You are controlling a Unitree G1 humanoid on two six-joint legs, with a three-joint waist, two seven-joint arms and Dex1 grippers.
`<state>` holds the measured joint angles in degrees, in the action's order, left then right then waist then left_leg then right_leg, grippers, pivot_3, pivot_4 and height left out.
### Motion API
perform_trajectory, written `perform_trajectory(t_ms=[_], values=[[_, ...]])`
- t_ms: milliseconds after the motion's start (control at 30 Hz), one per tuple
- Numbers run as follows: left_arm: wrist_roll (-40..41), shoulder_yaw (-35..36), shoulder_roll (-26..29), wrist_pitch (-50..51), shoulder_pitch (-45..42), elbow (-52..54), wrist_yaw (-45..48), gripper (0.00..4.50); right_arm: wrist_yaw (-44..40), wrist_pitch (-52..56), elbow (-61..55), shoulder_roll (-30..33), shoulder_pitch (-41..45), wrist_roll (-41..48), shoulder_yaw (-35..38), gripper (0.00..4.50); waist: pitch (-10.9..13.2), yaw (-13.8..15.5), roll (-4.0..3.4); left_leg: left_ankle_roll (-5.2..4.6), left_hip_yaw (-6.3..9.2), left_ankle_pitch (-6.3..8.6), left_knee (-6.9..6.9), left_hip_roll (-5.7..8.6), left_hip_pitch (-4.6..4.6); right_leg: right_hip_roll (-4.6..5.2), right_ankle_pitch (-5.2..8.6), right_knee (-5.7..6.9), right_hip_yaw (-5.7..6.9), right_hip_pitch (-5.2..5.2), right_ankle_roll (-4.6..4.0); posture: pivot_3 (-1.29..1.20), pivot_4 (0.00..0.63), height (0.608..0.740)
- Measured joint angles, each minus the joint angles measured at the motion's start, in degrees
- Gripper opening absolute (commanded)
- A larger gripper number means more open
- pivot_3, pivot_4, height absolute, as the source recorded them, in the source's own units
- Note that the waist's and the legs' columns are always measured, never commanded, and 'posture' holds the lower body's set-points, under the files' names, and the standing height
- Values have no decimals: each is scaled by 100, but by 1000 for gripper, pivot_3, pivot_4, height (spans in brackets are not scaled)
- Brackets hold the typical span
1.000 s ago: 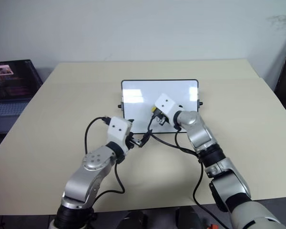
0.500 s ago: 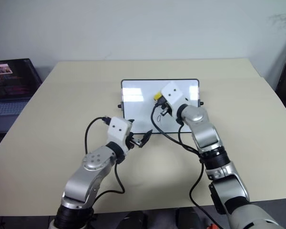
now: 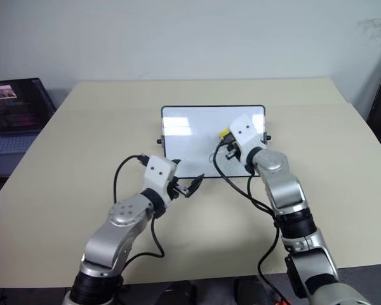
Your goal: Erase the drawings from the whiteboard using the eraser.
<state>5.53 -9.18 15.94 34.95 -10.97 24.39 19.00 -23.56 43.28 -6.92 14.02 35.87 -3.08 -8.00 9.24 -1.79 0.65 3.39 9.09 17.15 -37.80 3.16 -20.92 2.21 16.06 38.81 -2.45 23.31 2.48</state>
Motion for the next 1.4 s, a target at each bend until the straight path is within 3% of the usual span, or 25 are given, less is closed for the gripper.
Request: perform_trajectory(t_ms=[367, 700, 933, 1100, 1400], values=[[102, 240, 80, 81, 1162, 636, -5, 4500, 401, 689, -845, -6, -832, 43, 261, 1123, 1, 9, 1, -1, 2, 1, 1, 0, 0, 1, 2, -1, -1, -2, 2, 0, 150, 740], [64, 230, 10, -63, 1334, 888, -240, 4500, 803, 811, -1213, -126, -1275, 216, 670, 1123, 1, 2, 1, -2, -2, 1, 1, 0, 2, 1, 3, -2, -1, -6, 4, 0, 150, 740], [60, 228, 70, -59, 1299, 892, -207, 4500, 885, 824, -1250, -150, -1259, 221, 596, 1123, 2, 2, 1, -2, -1, 1, 1, 0, 2, 0, 3, -1, 0, -6, 4, 0, 150, 740], [83, 345, 221, -63, 689, 807, -89, 4500, 807, 460, -993, -82, -757, 216, 395, 1123, 6, 1, 0, -2, -2, 0, 0, 0, 5, -2, 3, 3, 4, -8, 4, 0, 150, 740], [73, 241, 351, -257, 350, -74, 210, 4500, 648, -498, 232, -356, -102, 197, -157, 1123, 7, -7, 0, 0, -4, 0, 4, -1, 2, -1, 3, -5, -1, -2, 3, 0, 150, 740]])
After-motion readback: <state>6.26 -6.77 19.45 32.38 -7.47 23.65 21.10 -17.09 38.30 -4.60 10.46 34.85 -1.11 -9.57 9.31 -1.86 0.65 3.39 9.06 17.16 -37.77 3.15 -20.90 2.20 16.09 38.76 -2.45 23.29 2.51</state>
